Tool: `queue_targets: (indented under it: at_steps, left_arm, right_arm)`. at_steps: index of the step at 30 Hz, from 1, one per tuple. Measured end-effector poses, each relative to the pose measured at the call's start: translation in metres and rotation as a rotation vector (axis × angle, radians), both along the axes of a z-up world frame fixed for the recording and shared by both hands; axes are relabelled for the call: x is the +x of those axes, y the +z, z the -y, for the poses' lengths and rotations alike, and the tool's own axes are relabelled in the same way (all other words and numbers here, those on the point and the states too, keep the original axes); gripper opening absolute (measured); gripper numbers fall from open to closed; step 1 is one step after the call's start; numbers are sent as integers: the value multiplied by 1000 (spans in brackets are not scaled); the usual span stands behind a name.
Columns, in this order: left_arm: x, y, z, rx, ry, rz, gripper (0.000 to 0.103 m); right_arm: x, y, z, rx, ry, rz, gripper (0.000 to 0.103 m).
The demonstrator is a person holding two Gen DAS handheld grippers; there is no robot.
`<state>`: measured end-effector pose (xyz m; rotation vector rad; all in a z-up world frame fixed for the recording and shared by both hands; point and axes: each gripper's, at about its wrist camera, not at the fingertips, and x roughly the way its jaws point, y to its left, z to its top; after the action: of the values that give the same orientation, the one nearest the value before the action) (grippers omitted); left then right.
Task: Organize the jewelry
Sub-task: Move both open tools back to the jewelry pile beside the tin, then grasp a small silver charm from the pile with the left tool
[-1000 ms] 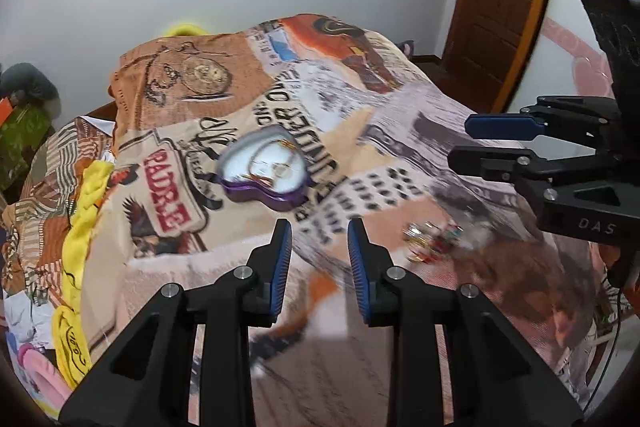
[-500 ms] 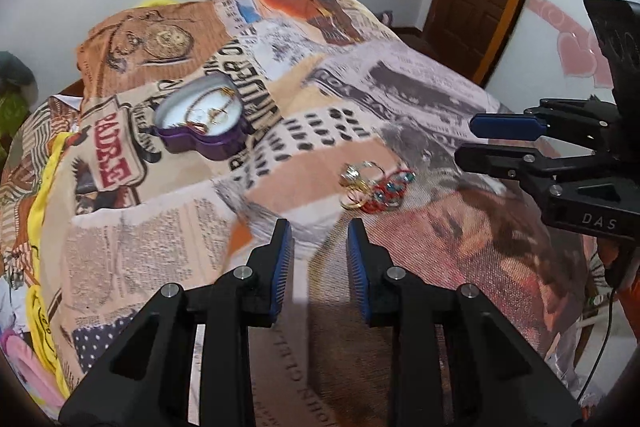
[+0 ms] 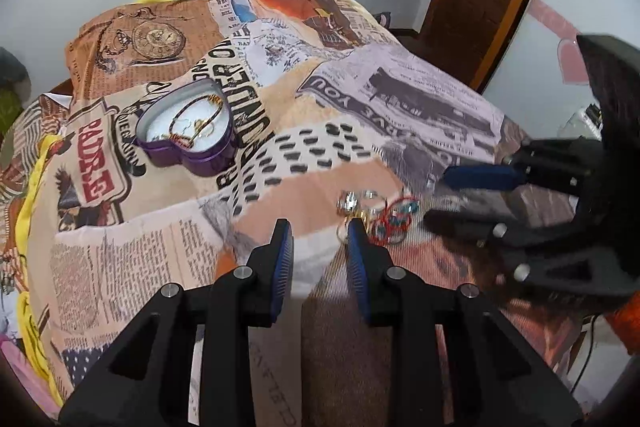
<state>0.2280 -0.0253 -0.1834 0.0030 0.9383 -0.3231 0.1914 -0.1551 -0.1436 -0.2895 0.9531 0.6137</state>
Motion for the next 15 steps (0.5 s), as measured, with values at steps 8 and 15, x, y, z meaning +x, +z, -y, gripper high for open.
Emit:
queue_targets:
  at_steps: [8, 15]
  left_arm:
    - [21, -2, 12, -28, -30, -5, 28]
    - [28, -14, 19, -26, -56, -35, 28]
  right_arm:
    - [7, -6, -3, -2, 17, 4, 34]
    - [11, -7, -5, 18, 38, 13, 34]
